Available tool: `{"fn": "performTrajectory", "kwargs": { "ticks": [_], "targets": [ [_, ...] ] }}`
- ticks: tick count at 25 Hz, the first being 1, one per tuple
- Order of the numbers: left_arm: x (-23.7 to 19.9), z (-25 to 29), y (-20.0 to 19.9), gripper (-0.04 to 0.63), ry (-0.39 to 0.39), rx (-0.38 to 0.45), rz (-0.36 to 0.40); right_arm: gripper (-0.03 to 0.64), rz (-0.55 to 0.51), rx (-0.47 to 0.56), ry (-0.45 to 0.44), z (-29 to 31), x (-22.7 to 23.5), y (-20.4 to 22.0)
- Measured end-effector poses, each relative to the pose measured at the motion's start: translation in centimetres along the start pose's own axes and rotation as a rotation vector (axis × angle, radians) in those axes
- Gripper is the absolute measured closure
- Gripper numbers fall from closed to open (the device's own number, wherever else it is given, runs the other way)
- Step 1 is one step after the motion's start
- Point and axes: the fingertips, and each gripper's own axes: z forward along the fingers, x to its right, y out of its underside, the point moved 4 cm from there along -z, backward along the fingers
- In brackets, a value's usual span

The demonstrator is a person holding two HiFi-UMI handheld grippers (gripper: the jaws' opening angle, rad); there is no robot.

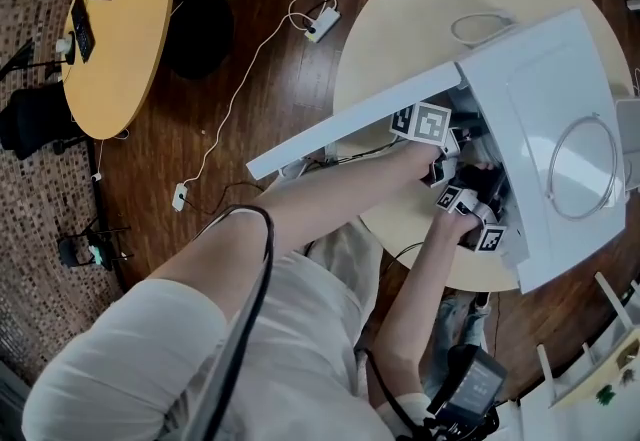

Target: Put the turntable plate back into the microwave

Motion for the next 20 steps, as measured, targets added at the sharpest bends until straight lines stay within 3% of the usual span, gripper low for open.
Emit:
{"fn": "performTrajectory", "kwargs": {
  "ticks": [7, 13, 20],
  "targets": [
    [-0.2, 0.0, 0.4, 0.495, 0.002, 0.012, -0.016, 0.569, -0.013, 0.003, -0.015, 0.3, 0.1, -0.4],
    [-0.5, -2.2, 0.8, 0.495, -0.072, 0.005, 0.029, 0.569, -0.045, -0.004, -0.004, 0.1, 0.2, -0.2],
    [-0.5, -3.1, 1.1, 0.495, -0.094, 0.007, 0.041, 0.569, -0.048, -0.007, -0.011, 0.3, 0.7, 0.0]
  ]
}}
